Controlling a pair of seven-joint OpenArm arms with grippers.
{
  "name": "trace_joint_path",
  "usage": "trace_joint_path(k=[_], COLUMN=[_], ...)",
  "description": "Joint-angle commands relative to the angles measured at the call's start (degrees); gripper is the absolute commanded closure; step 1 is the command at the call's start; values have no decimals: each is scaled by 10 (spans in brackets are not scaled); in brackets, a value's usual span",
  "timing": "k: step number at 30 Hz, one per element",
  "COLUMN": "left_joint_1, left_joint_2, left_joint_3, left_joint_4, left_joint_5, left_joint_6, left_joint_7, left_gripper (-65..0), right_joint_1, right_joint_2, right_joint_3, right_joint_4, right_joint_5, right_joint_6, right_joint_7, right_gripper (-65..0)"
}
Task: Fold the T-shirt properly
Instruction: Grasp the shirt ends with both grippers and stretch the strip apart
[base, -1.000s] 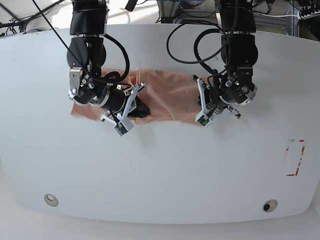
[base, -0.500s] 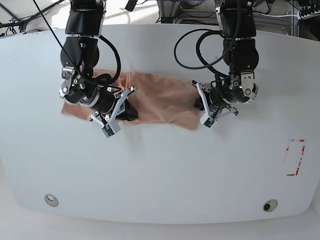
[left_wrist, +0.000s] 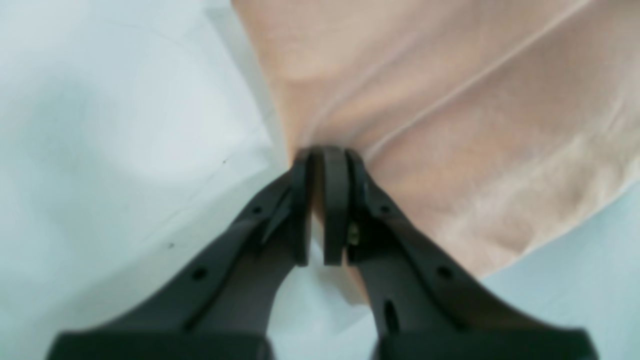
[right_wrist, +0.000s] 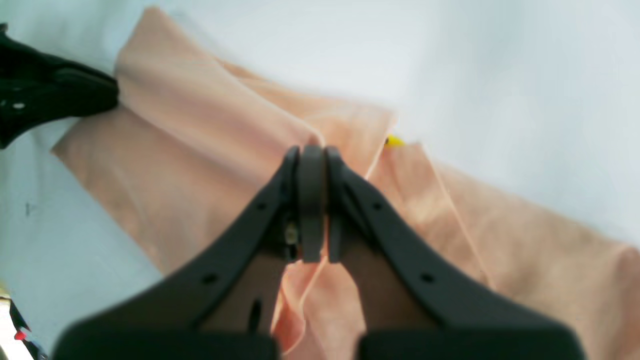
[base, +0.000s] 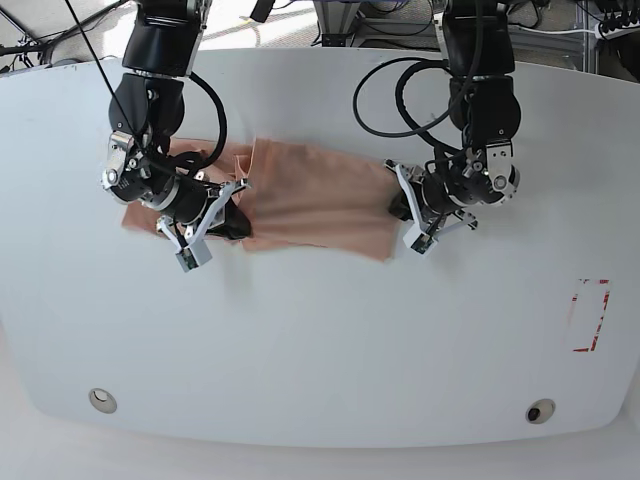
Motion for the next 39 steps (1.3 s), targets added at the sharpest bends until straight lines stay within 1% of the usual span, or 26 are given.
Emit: trace_joint_path(k=[1,3,6,7,8,9,11,12,14,15,17,19,23,25,28,32,37,39], left_joint_1=[2,2,9,9,9,10,10,10,10,10,10,10,10,10,10,10,11,11], left_joint_2=[-5,-13,-14,-14,-14,-14,-14,-14,-15,-15,-15,-15,-15,-15,-15,-15,-15,-15], left_joint_3=[0,0,0,0,0,0,0,0,-1,-1,-1,-1,-1,-1,-1,-1,-1,-1], left_joint_4=[-3,1,1,1,2,2,2,0,-1,1,2,-1,0,0,2,1,18,19], left_joint_5=[32,32,31,31,31,31,31,31,31,31,30,30,30,30,29,28,28,28], left_joint_6=[2,2,2,2,2,2,2,2,2,2,2,2,2,2,2,2,2,2], left_joint_7=[39,39,39,39,39,39,39,39,39,39,39,39,39,39,39,39,39,39], left_gripper=[-22,-22,-22,-22,-22,-22,-22,-22,-22,-22,-22,-22,-22,-22,-22,-22,-19,-18], right_joint_1=[28,33,34,35,37,40,41,41,42,42,41,37,20,19,16,7,3,3], right_joint_2=[17,34,52,54,58,62,71,73,75,75,79,96,104,122,134,160,162,152], right_joint_3=[25,30,49,60,69,80,121,142,177,197,233,265,311,330,342,358,359,358], right_joint_4=[-32,-57,-58,-58,-57,-55,-36,-30,-25,-24,-24,-27,-57,-79,-124,-189,-223,-224], right_joint_5=[7,9,13,14,14,14,14,14,14,15,31,65,128,153,176,182,183,183], right_joint_6=[0,0,0,0,0,0,0,0,0,0,0,0,0,0,0,0,0,0], right_joint_7=[26,28,28,27,24,15,-22,-38,-59,-72,-96,-130,-174,-194,-204,-197,-191,-192], right_gripper=[-2,-2,-6,-38,-73,-124,-285,-355,-442,-465,-466,-466,-472,-474,-474,-474,-474,-474])
